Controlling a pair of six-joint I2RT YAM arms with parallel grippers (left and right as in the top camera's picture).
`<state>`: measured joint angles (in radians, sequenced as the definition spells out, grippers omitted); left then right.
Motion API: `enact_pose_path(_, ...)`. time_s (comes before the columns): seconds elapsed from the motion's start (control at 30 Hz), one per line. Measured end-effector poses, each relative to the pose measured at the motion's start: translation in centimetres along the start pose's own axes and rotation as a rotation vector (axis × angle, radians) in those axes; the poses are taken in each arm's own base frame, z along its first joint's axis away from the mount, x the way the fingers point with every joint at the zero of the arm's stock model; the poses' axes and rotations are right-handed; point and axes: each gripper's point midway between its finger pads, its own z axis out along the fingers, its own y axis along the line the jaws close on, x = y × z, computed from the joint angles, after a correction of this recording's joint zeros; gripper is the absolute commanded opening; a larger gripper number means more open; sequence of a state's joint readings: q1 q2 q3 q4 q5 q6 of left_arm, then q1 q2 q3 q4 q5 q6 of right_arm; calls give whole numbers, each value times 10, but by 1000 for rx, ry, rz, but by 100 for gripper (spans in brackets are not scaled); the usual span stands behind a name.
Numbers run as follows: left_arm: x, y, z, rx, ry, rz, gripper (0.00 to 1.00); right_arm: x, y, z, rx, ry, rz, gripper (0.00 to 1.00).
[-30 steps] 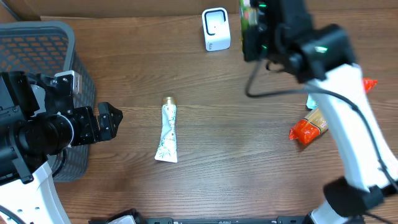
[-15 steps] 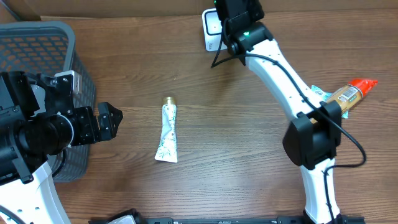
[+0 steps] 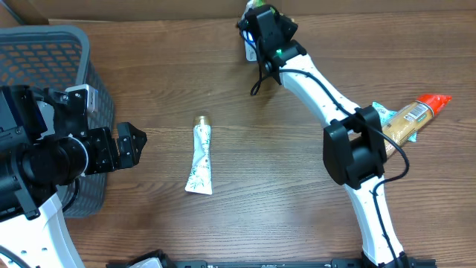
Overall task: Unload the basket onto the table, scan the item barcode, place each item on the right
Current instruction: 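Hold the green juice pouch against the white scanner cube face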
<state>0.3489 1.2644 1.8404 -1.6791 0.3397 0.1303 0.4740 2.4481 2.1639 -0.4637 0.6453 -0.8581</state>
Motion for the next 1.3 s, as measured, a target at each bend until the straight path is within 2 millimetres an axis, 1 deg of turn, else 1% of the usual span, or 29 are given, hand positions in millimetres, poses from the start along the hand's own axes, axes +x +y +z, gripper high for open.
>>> enact_pose_path(0.13, 0, 0, 0, 0, 0, 0, 100, 3, 14, 9, -15, 7, -57, 4)
enact_pose_path(0.2, 0, 0, 0, 0, 0, 0, 100, 1, 14, 12, -8, -4, -60, 4)
enact_pose_path(0.37, 0, 0, 0, 0, 0, 0, 99, -5, 8, 12, 17, -28, -43, 4)
enact_pose_path(0.7, 0, 0, 0, 0, 0, 0, 100, -2, 8, 17, -11, -43, -37, 4)
enact_pose_path(1.0, 0, 0, 0, 0, 0, 0, 99, 5, 2, 26, -30, -55, -13, 4)
enact_pose_path(1.2, 0, 0, 0, 0, 0, 0, 100, -2, -5, 26, -10, -85, 11, 4)
enact_pose_path(1.3, 0, 0, 0, 0, 0, 0, 100, -3, -5, 26, -10, -92, 13, 4)
